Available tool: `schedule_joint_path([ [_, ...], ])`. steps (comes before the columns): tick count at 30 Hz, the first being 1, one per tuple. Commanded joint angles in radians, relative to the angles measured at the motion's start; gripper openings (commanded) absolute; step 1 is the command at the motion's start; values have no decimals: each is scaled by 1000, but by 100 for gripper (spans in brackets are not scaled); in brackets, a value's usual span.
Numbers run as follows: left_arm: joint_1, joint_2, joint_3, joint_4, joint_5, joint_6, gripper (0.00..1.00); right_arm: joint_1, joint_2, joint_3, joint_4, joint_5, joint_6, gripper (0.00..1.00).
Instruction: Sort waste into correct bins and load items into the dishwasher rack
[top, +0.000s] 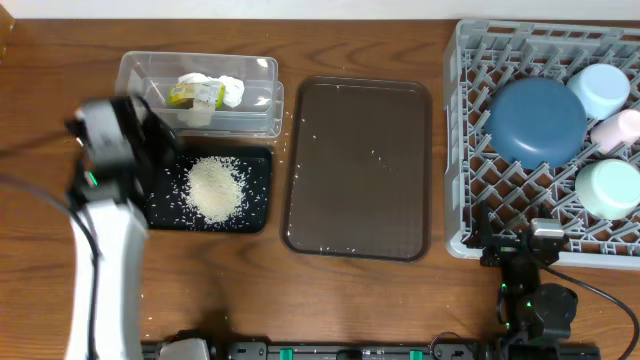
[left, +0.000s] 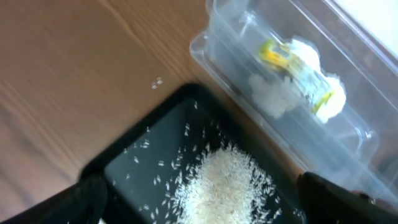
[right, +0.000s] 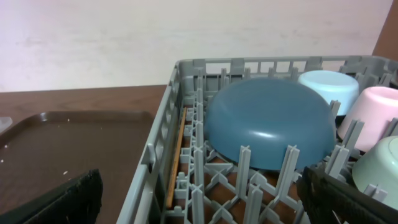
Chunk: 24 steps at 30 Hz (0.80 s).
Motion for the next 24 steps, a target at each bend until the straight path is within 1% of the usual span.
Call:
schedule_joint_path([
  [1,-18,-165,-261,153,39,32,100,-5,-7,-1,-3,-4,-12,99],
  [3,-18,-265,-412,313,82,33,100,-5,-7,-1,-3,-4,-12,99],
  [7,-18,-478,-715,668,175,109,100,-5,-7,-1,-3,-4,-12,99],
  [9,-18,-567,-821,768,182,129,100,-5,-7,-1,-3,-4,-12,99],
  [11,-18,-661,-912,826,183,129,100,-5,-7,-1,-3,-4,-12,99],
  [12,-18,-707,-949,842,186,129,100,-5,-7,-1,-3,-4,-12,99],
  [13,-19,-743,-949,798,195,129,100,-5,-7,-1,-3,-4,-12,99],
  [15,-23,-795,-950,766,200,129,100,-5,-7,-1,-3,-4,-12,99],
  [18,-34,-834,-950,752,201,152,100,-5,-7,-1,-3,-4,-12,99],
  [20,-54,-849,-950,704,200,171,100,-5,-7,-1,-3,-4,-12,99],
  [24,-108,-898,-950,564,200,292,100,-5,-7,-1,-3,-4,-12,99],
])
